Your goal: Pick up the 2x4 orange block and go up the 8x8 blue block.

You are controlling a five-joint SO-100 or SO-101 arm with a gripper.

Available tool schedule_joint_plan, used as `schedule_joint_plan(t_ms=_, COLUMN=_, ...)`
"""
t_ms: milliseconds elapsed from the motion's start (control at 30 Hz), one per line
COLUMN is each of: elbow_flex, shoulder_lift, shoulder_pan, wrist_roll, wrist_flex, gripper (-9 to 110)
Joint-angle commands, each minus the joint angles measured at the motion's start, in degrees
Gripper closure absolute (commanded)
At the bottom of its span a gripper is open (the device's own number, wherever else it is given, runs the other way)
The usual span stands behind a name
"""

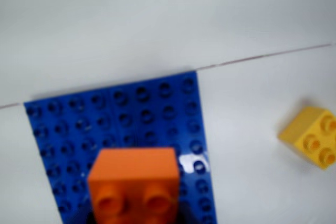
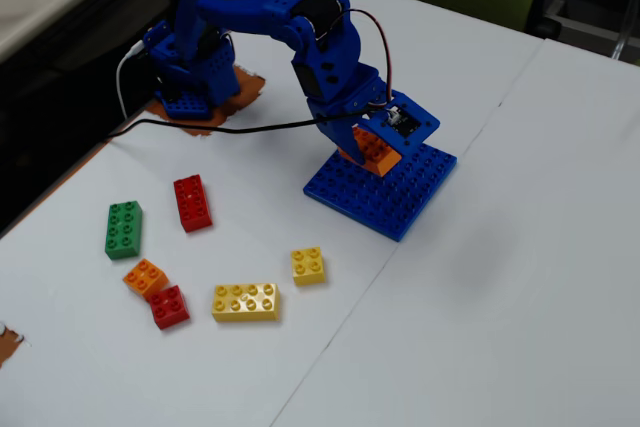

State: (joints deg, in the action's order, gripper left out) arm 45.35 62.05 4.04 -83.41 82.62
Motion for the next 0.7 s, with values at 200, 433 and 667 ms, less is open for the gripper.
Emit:
schedule_joint_plan(t_ms=200, elbow_flex=-1.1, shoulder_lift=4.3, shoulder_pan=-0.7, wrist_roll=1.0, wrist_flex=1.1, gripper=96)
schedule_joint_plan(t_ms=433, elbow_flex=-1.1, shoulder_lift=4.0, shoulder_pan=-1.1, wrist_roll=1.4, wrist_flex=1.5, gripper=96)
schedule_joint_plan(t_ms=667, elbow_flex=-1.1, shoulder_lift=3.9, shoulder_pan=-1.6, wrist_roll=1.7, wrist_flex=1.6, gripper=96)
